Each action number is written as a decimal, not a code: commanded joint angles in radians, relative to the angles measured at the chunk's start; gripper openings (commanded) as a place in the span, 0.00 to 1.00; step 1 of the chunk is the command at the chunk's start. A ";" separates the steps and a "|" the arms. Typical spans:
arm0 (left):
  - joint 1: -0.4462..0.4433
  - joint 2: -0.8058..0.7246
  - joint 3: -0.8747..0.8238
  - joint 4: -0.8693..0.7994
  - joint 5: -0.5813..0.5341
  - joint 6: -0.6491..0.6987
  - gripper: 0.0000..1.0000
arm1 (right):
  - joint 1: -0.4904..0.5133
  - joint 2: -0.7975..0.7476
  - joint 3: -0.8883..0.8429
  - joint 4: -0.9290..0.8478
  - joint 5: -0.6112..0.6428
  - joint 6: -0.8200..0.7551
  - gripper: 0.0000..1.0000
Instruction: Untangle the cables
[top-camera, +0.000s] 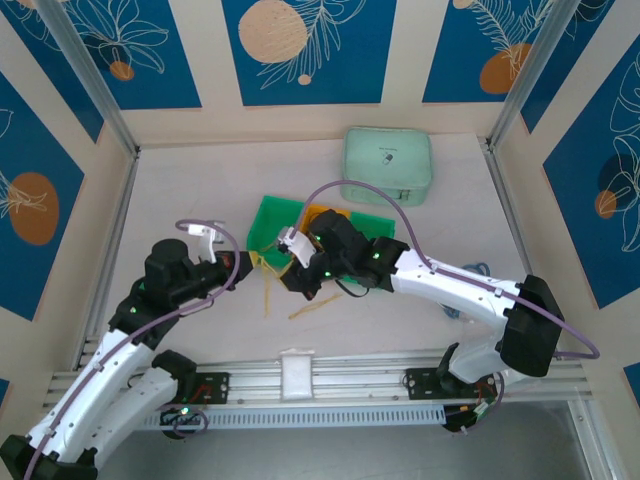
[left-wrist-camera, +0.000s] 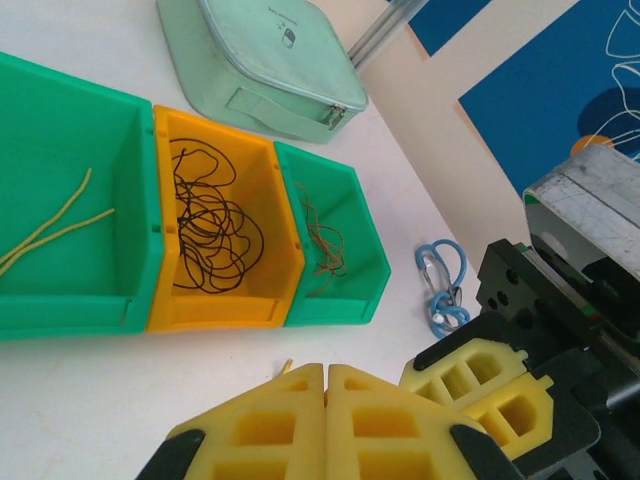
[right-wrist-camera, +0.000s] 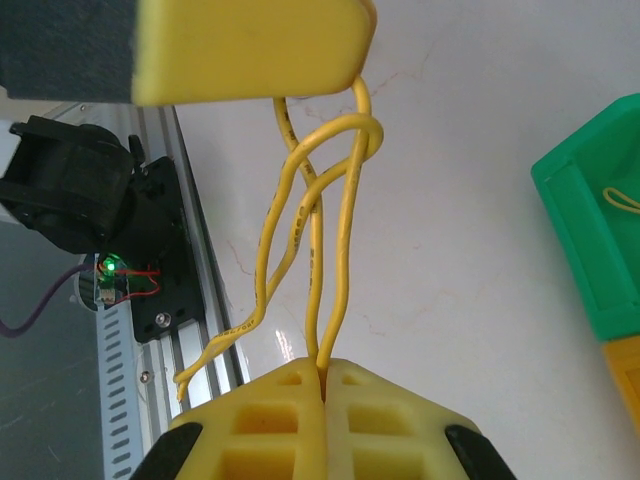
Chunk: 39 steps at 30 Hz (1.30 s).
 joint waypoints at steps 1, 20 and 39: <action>0.015 0.011 0.021 0.024 0.056 -0.012 0.00 | -0.011 -0.025 -0.013 0.039 -0.030 0.017 0.00; 0.016 0.037 0.074 -0.057 -0.066 0.021 0.00 | -0.092 -0.103 -0.085 0.092 -0.077 0.160 0.18; 0.016 0.058 0.091 -0.009 -0.077 0.018 0.00 | 0.057 -0.079 -0.196 0.302 -0.037 0.366 0.22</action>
